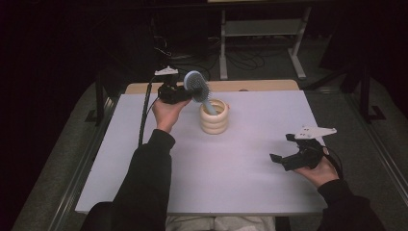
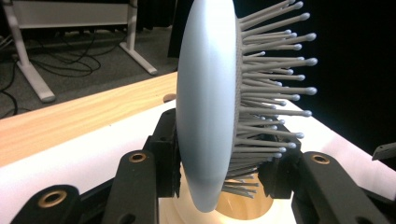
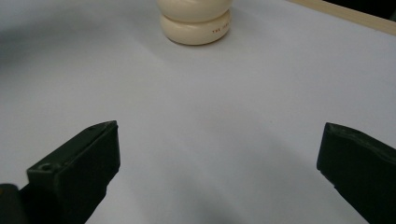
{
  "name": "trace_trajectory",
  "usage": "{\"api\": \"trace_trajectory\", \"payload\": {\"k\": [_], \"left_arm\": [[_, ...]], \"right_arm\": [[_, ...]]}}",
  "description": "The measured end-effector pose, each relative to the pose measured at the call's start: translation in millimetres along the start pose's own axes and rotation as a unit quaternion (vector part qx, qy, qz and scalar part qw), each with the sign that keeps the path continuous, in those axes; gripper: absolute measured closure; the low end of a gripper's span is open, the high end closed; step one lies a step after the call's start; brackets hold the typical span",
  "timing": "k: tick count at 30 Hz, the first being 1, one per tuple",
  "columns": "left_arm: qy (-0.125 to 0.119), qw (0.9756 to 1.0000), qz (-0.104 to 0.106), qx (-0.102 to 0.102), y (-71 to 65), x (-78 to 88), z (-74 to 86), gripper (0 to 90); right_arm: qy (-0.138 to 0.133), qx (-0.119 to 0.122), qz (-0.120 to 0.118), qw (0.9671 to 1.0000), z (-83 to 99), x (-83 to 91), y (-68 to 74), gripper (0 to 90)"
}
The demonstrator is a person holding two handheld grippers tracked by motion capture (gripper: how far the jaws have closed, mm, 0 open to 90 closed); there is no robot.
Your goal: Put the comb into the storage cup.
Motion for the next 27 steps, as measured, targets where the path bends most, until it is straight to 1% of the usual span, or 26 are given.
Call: {"api": "trace_trajectory", "payload": {"k": [3, 4, 7, 9, 13, 17, 20, 22, 24, 26, 27], "left_arm": [[0.001, 1.0, 0.001, 0.003, -1.0, -3.5, 3.3, 56.5], [0.001, 1.0, 0.002, 0.001, -1.0, -4.4, 4.0, 56.5], [0.001, 1.0, -0.001, 0.008, -1.1, -6.4, 5.4, 56.6], [0.002, 0.9999, 0.003, 0.011, -1.3, -7.3, 6.6, 56.6], [-0.004, 0.9998, 0.004, 0.018, -1.4, -8.9, 9.1, 56.3], [0.0, 0.9999, -0.001, 0.015, -1.3, -11.8, 12.0, 54.8], [-0.007, 0.9999, -0.001, 0.013, -1.4, -10.9, 13.9, 52.3], [-0.009, 1.0, -0.003, 0.0, -1.9, -9.6, 14.9, 48.5], [-0.019, 0.9998, -0.007, -0.004, -2.9, -7.5, 14.6, 41.5], [-0.032, 0.9994, -0.009, 0.0, -3.8, -4.7, 12.9, 34.7], [-0.033, 0.9993, -0.016, 0.001, -3.8, -4.0, 11.9, 29.1]], "right_arm": [[0.0, 0.001, -0.003, 1.0, 0.1, -0.4, 0.4, 0.0], [0.003, 0.003, -0.004, 1.0, 0.4, -0.8, 0.4, 0.0], [0.007, 0.003, -0.004, 1.0, 0.8, -1.7, 0.8, 0.0], [0.006, 0.003, -0.005, 1.0, 0.8, -1.6, 1.3, 0.0], [0.007, 0.002, -0.002, 1.0, 1.1, -1.6, 0.4, 0.0], [0.008, 0.001, -0.001, 1.0, 1.3, -1.7, -0.1, 0.0], [0.012, 0.001, -0.002, 0.9999, 1.9, -2.7, 0.3, 0.0], [0.02, 0.003, -0.005, 0.9998, 3.0, -4.8, 0.9, 0.0], [0.028, 0.006, -0.009, 0.9995, 3.8, -7.1, 2.3, 0.0], [0.033, 0.009, -0.011, 0.9994, 4.0, -8.5, 3.0, 0.0], [0.034, 0.01, -0.01, 0.9993, 4.1, -9.1, 3.1, 0.0]]}}
Point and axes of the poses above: each handheld gripper's, and its own axes: x roughly backward along the jaws, z roughly out of its underside, y roughly to its left, the point moved 4 cm from there along -x, roughly forward along the jaws, and after that the axes turned 11 degrees about -z, right-handed, at the moved point
